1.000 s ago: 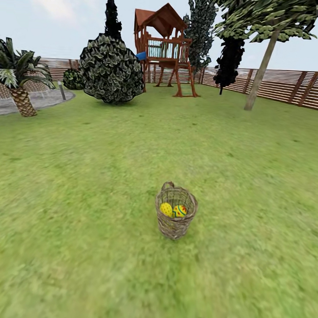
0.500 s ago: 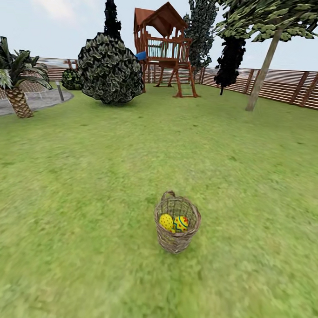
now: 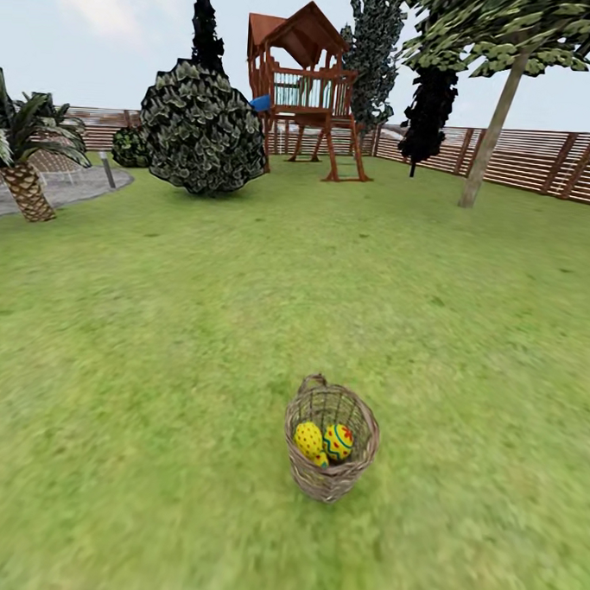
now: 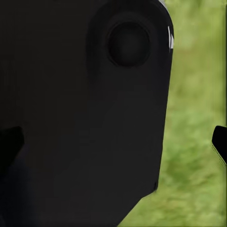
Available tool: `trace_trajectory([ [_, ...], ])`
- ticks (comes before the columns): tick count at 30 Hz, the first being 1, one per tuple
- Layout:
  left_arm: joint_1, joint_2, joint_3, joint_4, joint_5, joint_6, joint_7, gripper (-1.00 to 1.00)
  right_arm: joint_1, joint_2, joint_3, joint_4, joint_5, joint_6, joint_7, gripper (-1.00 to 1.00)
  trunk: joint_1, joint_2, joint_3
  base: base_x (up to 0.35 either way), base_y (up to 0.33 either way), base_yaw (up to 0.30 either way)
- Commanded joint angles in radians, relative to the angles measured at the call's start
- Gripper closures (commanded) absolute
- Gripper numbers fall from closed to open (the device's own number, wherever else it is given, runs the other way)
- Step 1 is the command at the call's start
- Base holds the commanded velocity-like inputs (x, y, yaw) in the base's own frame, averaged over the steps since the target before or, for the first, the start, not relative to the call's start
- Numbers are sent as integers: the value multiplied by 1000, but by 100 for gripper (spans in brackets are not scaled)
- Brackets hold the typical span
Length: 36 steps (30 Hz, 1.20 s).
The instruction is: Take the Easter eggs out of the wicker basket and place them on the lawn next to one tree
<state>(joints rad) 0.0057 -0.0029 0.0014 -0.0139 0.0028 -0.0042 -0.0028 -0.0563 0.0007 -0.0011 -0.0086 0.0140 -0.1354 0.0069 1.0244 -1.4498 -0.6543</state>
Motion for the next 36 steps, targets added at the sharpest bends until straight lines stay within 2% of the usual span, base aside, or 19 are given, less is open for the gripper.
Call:
trace_trajectory([
  [1, 0, 0, 0, -1, 0, 0, 0, -100, 0, 0, 0, 1, 1, -3, 1, -100, 1, 0, -1, 338, 0, 0],
  [7, 0, 1, 0, -1, 0, -1, 0, -100, 0, 0, -4, 0, -3, -4, 1, -100, 1, 0, 2, 214, 0, -130],
  [25, 1, 1, 0, -1, 1, -2, 0, -100, 0, 1, -5, -1, -2, -4, 1, -100, 1, 0, 12, 6, 0, -253],
  [36, 0, 1, 0, -1, 0, -1, 0, -100, 0, 2, -4, -1, -2, -4, 1, -100, 1, 0, 12, 0, 0, -73],
])
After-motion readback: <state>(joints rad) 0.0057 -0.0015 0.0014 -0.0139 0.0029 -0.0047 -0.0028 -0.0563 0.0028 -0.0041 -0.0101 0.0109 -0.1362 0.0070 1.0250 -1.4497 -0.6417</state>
